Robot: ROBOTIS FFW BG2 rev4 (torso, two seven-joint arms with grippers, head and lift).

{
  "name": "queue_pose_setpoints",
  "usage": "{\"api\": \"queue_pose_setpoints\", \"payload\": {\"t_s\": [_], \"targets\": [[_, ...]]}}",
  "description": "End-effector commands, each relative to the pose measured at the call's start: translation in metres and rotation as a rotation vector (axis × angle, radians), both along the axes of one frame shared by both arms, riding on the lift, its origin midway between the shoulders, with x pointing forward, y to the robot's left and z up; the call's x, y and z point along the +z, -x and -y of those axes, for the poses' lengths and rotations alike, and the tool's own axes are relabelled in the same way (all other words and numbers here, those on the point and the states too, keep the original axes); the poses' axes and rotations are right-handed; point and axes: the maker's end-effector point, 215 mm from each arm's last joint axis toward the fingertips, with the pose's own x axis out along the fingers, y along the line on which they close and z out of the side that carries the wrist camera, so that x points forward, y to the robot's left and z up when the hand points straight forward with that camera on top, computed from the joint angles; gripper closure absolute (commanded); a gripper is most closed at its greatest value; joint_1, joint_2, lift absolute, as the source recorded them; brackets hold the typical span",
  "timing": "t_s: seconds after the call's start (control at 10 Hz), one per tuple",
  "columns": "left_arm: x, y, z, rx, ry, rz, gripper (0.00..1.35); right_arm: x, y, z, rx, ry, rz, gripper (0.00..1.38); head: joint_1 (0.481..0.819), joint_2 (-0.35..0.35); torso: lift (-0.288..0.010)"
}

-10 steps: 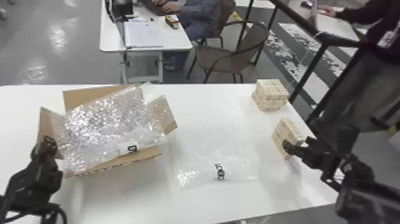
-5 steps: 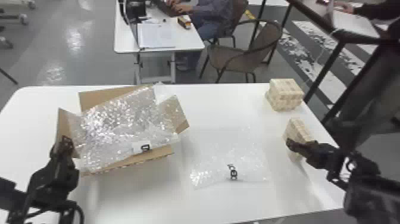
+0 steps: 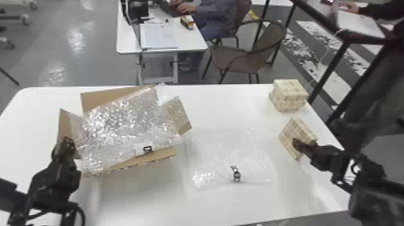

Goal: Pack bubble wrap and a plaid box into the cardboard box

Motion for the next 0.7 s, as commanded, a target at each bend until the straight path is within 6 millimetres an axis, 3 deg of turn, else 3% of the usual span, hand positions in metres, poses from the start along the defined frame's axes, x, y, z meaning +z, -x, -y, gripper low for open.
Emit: {"api": "queue_pose_setpoints", "payload": {"t_s": [0.0, 0.2, 0.4, 0.6], "targets": [[0.000, 0.000, 0.000, 0.000, 0.000, 0.000, 1.21, 0.005, 0.000, -0.001, 0.002, -0.007, 0.014, 0.95, 0.695, -0.137, -0.110], [-0.001, 0.000, 0.000, 0.000, 0.000, -0.002, 1.21, 0.036, -0.001, -0.015, 0.010, -0.020, 0.054, 0.95, 0.695, -0.136, -0.110], [-0.001, 0.001, 0.000, 0.001, 0.001, -0.002, 1.21, 0.086, 0.000, -0.038, 0.028, -0.047, 0.115, 0.95, 0.695, -0.120, -0.110], [0.000, 0.000, 0.000, -0.002, 0.000, 0.002, 1.21, 0.148, -0.011, -0.090, 0.115, -0.097, 0.212, 0.95, 0.695, -0.097, -0.110]]}}
